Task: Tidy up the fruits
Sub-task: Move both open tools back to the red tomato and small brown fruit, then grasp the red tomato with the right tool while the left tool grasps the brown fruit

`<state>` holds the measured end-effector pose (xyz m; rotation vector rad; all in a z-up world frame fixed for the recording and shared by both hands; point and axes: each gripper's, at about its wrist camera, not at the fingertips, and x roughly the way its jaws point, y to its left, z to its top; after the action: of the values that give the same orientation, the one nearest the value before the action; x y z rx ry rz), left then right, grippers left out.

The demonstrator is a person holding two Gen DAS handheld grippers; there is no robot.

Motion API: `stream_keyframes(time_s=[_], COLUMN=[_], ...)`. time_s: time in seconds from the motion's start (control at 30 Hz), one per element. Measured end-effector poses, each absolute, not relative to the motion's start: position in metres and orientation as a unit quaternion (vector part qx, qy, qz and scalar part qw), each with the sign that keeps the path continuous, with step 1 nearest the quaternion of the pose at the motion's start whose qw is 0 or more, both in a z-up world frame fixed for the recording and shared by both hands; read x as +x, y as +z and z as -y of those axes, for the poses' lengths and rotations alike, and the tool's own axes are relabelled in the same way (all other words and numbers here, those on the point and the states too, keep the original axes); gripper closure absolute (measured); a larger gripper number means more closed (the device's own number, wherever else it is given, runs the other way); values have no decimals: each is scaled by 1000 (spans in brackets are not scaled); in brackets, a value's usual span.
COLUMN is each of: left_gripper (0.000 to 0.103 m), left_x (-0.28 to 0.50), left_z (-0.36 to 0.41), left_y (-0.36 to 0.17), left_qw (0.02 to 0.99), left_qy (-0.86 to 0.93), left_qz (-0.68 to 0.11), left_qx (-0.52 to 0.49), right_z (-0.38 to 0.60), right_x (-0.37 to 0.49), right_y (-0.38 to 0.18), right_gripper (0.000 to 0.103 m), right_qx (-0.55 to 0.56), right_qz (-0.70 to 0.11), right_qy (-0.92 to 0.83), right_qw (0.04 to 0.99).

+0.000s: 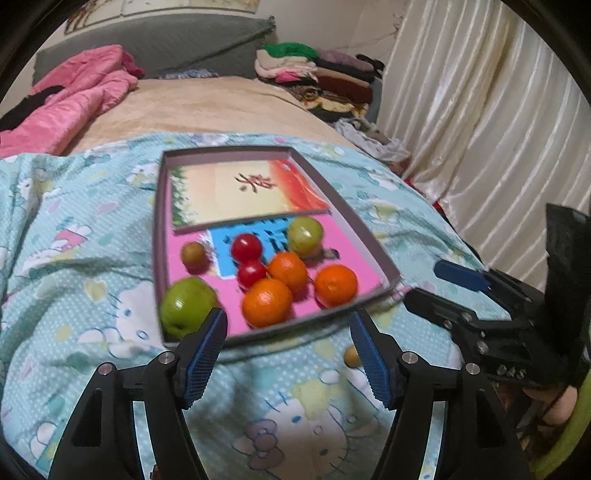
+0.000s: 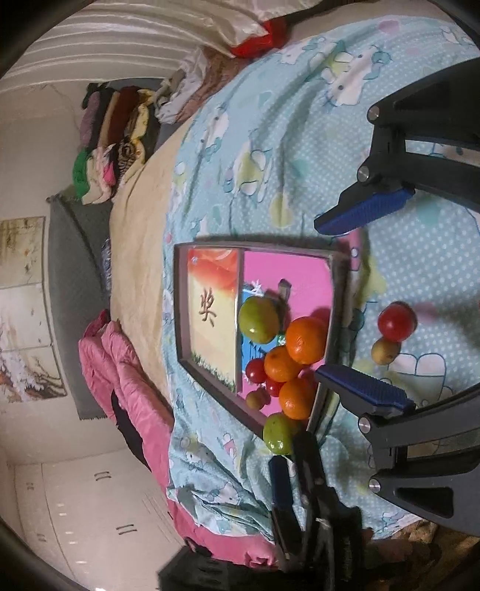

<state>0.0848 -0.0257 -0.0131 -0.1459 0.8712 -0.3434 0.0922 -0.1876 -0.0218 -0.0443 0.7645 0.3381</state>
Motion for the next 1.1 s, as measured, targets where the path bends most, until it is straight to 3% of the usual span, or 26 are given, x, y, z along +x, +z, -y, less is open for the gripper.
stream_keyframes(time_s=[0.4,0.5,0.67,0.9,1.1], left_gripper=[32,40,54,55,66], left_x=[80,84,90,92,101], left_z=[64,64,63,73,83], left_y=[-37,-44,-54,-57,-63], left_qw=[860,847,833,825,819], left_qy=[-217,-231,-245,-268,-276], left_qz=[-462,-478,-494,-497,-503], left_qx=[-16,-27,-34,-31,-24], right_z=[193,186,174,159,152], right_x=[93,92,92,96,104], right_y=[-38,-45,-56,-71,-78], right_gripper=[31,33,44,59,73], right_qx=[-43,-65,-94,-125,-149], right_qz=[-471,-486,-506,-520,-515], right_qy=[165,167,176,200,217], right_qw=[865,855,839,821,816])
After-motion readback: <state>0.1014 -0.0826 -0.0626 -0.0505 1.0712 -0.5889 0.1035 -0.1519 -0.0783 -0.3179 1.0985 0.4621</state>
